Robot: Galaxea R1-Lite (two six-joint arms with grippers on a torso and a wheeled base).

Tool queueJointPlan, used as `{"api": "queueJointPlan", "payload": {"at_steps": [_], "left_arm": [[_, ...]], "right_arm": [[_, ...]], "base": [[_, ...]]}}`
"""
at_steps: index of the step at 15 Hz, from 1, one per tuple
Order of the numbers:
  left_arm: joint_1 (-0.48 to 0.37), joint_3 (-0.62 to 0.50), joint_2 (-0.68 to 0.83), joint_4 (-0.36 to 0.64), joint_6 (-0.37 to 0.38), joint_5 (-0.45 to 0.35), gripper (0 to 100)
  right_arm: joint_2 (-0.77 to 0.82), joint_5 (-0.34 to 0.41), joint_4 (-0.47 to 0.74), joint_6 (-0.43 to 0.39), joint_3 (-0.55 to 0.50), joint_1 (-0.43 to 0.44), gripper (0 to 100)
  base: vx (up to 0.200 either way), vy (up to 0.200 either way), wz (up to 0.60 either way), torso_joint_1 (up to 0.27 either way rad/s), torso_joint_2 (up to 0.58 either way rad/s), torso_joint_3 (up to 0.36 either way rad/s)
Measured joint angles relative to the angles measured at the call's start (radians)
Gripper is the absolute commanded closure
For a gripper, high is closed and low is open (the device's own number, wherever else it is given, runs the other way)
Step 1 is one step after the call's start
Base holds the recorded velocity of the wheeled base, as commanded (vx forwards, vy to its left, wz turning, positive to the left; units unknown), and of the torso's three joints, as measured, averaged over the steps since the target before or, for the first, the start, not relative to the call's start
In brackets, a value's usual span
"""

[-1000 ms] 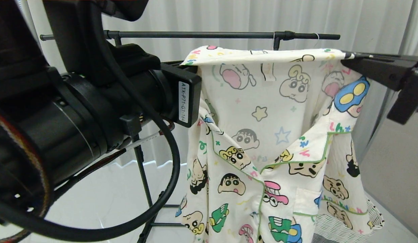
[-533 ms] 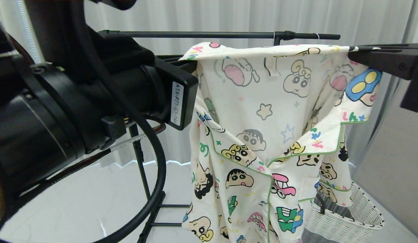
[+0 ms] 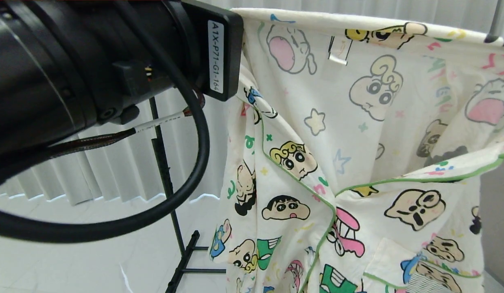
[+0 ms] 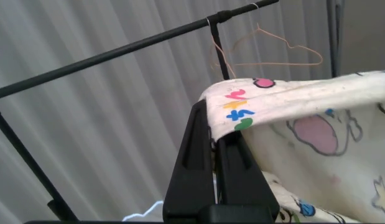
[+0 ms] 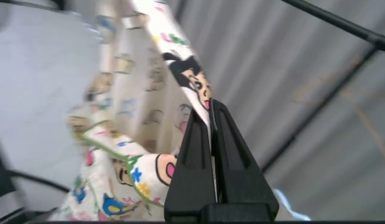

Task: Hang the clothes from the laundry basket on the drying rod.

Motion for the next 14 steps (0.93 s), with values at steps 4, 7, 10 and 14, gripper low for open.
{"api": "queueJointPlan", "payload": {"at_steps": [4,7,10,14], "left_arm": [[0.003,-0.008,0.013,0.002,-0.025,0.0,100],[-0.001,-0.008,0.001,0.043,-0.034,-0.001,100],[-0.011,-0.017,-0.05,0.277,-0.14,-0.004,100],[-0.084,-0.067,-0.144,0.591,-0.397,-0.008,100]], "right_arm": [[-0.005,-0.025,0.003,0.027,0.026,0.199,100],[-0.007,-0.161,0.003,0.027,0.032,0.213,100],[-0.002,-0.181,-0.001,0.023,0.052,0.163,100],[0.041,-0.177,-0.125,-0.008,0.072,0.047,100]], "base": [[0.0,0.0,0.0,0.0,0.0,0.0],[0.0,0.0,0.0,0.0,0.0,0.0],[0.0,0.0,0.0,0.0,0.0,0.0],[0.0,0.0,0.0,0.0,0.0,0.0]]}}
